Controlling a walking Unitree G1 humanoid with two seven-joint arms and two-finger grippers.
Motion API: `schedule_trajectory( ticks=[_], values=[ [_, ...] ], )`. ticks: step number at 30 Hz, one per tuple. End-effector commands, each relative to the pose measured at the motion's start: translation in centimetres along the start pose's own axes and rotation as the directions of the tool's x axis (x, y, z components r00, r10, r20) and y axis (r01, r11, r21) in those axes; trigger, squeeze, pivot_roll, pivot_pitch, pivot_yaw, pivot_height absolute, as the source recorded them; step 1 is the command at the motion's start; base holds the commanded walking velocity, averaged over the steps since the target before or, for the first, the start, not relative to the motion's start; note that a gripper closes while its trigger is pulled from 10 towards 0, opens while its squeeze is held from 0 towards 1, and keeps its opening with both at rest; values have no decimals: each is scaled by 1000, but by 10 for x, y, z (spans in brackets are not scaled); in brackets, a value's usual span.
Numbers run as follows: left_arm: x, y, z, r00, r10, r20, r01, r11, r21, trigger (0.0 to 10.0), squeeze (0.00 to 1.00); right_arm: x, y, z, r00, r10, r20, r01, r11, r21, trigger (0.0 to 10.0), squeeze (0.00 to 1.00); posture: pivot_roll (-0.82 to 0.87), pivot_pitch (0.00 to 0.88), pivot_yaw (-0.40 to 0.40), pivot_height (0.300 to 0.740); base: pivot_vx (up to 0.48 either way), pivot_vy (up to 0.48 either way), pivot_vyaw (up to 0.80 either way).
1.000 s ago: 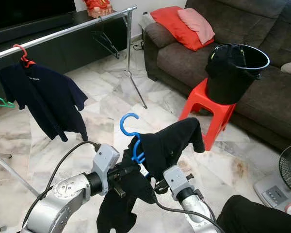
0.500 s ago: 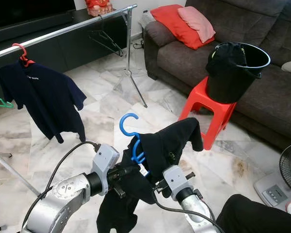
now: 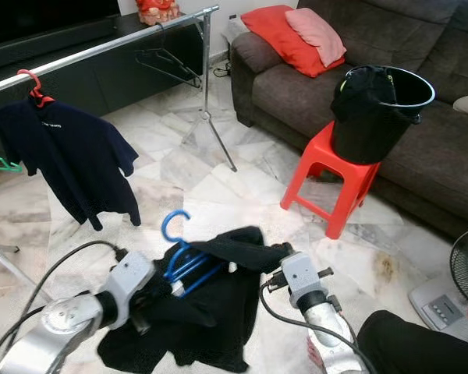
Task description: Hang hanger
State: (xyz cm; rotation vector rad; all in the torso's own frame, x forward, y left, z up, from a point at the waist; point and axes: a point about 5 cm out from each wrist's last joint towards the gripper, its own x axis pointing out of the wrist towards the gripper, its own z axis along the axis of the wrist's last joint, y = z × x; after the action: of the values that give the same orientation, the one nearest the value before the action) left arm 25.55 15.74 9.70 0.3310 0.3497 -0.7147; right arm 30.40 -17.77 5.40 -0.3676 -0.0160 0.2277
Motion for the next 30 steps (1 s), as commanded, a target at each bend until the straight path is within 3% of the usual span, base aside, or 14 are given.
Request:
schedule_trajectory(
  ticks=[1,6,9,13,16,18,19,23,27,30],
  values=[
    [-19,14,-5,1000,-8,14,8,1000,-4,10000,0,-1,-29,1,992,-128,-7,128,991,28,0,0,48,144,-22,740,0,0,0],
    [-41,23,-3,990,-127,64,128,992,-14,10000,0,-3,-44,-4,983,-176,-58,177,984,10,0,0,51,148,-28,740,0,0,0],
    [-60,20,-4,952,-292,92,298,953,-56,10000,0,-7,-57,-11,966,-232,-114,236,972,23,0,0,47,153,-30,740,0,0,0],
    [-72,15,-5,910,-404,94,409,912,-41,10000,0,-11,-63,-15,955,-258,-145,267,963,48,0,0,44,158,-33,740,0,0,0],
    [-74,17,-4,906,-411,101,411,911,22,10000,0,-13,-65,-19,951,-257,-171,271,960,65,0,0,39,163,-38,740,0,0,0],
    [-74,17,12,885,-419,201,423,906,23,10000,0,-14,-64,-22,947,-258,-193,278,957,87,0,0,42,163,-41,740,0,0,0],
    [-75,17,24,856,-435,281,449,893,14,10000,0,-14,-63,-24,941,-261,-213,290,950,118,0,0,42,163,-41,740,0,0,0],
    [-73,11,42,777,-477,410,508,860,37,10000,0,-13,-55,-29,935,-246,-254,303,927,219,0,0,41,167,-44,740,0,0,0],
    [-74,4,43,742,-541,395,571,820,49,10000,0,-11,-53,-28,934,-249,-255,321,898,300,0,0,39,169,-45,740,0,0,0],
    [-73,-1,41,723,-571,388,601,798,56,10000,0,-8,-45,-26,953,-188,-236,264,899,349,0,0,38,171,-47,740,0,0,0]
  ],
)
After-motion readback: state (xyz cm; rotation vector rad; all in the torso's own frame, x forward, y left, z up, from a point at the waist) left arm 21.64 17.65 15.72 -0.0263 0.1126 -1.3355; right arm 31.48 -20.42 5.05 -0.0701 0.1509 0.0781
